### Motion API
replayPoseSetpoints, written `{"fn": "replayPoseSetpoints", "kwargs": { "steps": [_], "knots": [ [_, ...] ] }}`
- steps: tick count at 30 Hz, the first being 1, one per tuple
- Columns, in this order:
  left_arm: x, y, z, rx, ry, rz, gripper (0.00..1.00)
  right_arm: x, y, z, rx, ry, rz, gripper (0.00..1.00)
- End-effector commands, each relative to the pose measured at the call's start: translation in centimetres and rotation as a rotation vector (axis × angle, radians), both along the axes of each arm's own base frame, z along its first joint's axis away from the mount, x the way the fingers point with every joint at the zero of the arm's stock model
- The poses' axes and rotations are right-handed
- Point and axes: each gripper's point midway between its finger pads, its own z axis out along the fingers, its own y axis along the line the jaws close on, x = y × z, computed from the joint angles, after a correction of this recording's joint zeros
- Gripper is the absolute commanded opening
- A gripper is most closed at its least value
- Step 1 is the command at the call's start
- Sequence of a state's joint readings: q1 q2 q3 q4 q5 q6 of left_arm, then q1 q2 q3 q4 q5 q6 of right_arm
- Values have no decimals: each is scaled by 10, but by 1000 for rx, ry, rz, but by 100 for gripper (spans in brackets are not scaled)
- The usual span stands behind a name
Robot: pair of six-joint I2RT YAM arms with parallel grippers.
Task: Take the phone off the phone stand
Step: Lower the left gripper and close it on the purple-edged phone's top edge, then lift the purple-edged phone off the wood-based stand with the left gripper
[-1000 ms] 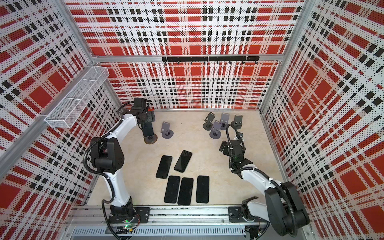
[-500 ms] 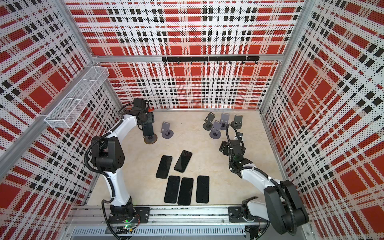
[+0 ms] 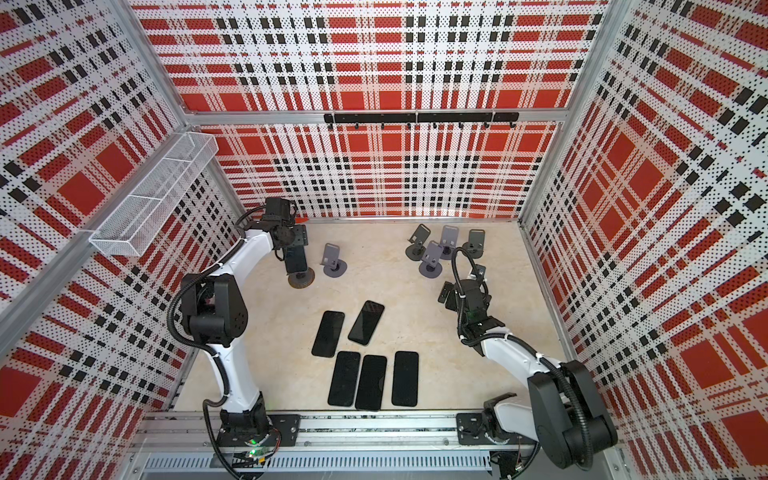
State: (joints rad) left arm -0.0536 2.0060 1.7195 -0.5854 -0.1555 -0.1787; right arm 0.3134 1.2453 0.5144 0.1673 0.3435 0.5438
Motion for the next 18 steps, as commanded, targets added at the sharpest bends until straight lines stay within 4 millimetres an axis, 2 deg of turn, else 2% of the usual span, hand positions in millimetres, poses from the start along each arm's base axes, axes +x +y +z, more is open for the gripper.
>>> {"fn": "replayPoseSetpoints", "kwargs": {
  "steps": [1,7,18],
  "knots": [
    [-10,-1,17,-24,-22,-14,55,7,0,10,9,-20,-6,100],
    [-14,-3,17,-36,-19,-15,52,6,0,15,13,-25,-4,100],
    [-31,-1,30,-31,-36,-7,51,5,4,16,26,-29,15,100]
  ]
}}
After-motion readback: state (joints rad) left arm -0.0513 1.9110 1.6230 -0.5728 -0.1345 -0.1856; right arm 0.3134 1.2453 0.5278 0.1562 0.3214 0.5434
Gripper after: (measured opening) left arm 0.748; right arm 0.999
